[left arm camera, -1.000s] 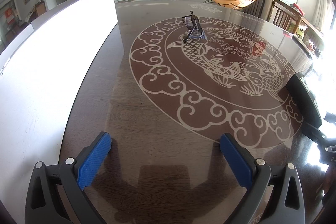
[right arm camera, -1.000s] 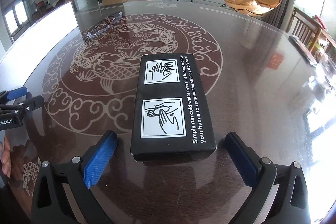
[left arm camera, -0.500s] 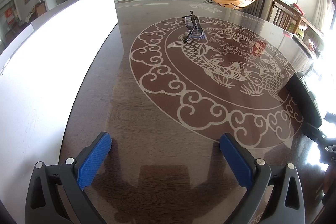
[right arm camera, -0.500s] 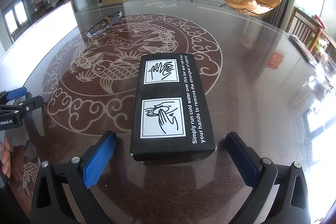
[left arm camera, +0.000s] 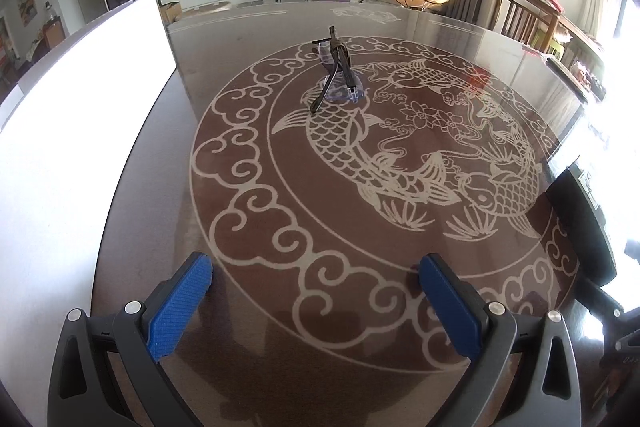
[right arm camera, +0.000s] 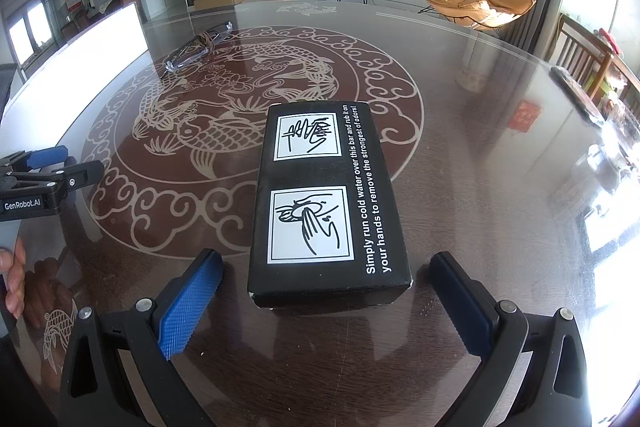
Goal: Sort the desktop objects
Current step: 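Lower left tool onto the eyeglasses and close its fingers, then lift the eyeglasses with left tool while right tool holds the soap box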
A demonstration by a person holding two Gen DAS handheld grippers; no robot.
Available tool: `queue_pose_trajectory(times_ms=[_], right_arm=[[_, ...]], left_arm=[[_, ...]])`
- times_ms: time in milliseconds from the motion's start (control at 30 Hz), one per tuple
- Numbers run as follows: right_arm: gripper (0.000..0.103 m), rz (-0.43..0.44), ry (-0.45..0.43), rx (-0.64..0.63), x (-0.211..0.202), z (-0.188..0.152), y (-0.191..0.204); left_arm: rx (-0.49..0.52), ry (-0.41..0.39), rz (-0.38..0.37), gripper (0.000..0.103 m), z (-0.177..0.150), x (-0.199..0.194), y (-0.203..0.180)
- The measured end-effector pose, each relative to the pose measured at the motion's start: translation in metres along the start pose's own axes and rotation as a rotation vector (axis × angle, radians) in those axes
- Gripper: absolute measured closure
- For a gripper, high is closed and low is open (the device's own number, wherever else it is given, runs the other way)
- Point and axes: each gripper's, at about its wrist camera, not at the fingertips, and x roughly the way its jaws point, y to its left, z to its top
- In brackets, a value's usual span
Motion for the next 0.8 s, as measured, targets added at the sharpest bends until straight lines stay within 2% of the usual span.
queue_pose_trajectory(times_ms=[233, 433, 533, 567, 600, 633, 667, 700, 800], right_arm=[[0.0, 0.0, 0.0, 0.0, 0.0, 0.0, 0.0], [0.0, 0.0, 0.0, 0.0, 0.0, 0.0, 0.0], [0.0, -0.002, 0.001, 0.0, 0.0, 0.0, 0.0], [0.0, -0.003, 0.001, 0.0, 0.0, 0.0, 0.0], [0.0, -0.003, 0.001, 0.0, 0.0, 0.001, 0.0], [0.0, -0.003, 0.001, 0.0, 0.0, 0.001, 0.0], [0.0, -0.003, 0.001, 0.0, 0.0, 0.0, 0.0], [0.0, -0.003, 0.001, 0.0, 0.0, 0.001, 0.0], [0.0, -0.003, 0.001, 0.0, 0.0, 0.0, 0.0]], left_arm=[[0.039, -0.004, -0.026, 0.0, 0.065, 0.042, -0.014], [-0.027, 0.007, 0.02, 0.0, 0.117, 0.076, -0.019], [0.001, 0.039, 0.003, 0.0, 0.132, 0.085, -0.023], [0.015, 0.028, -0.001, 0.002, 0.133, 0.084, -0.022], [0.022, -0.009, -0.005, 0.023, 0.129, 0.079, -0.02], [0.027, -0.043, -0.003, 0.038, 0.125, 0.073, -0.017], [0.03, -0.057, -0.002, 0.064, 0.121, 0.068, -0.014], [0.037, -0.06, 0.0, 0.081, 0.116, 0.064, -0.011], [0.038, -0.082, 0.011, 0.082, 0.089, 0.047, -0.001]])
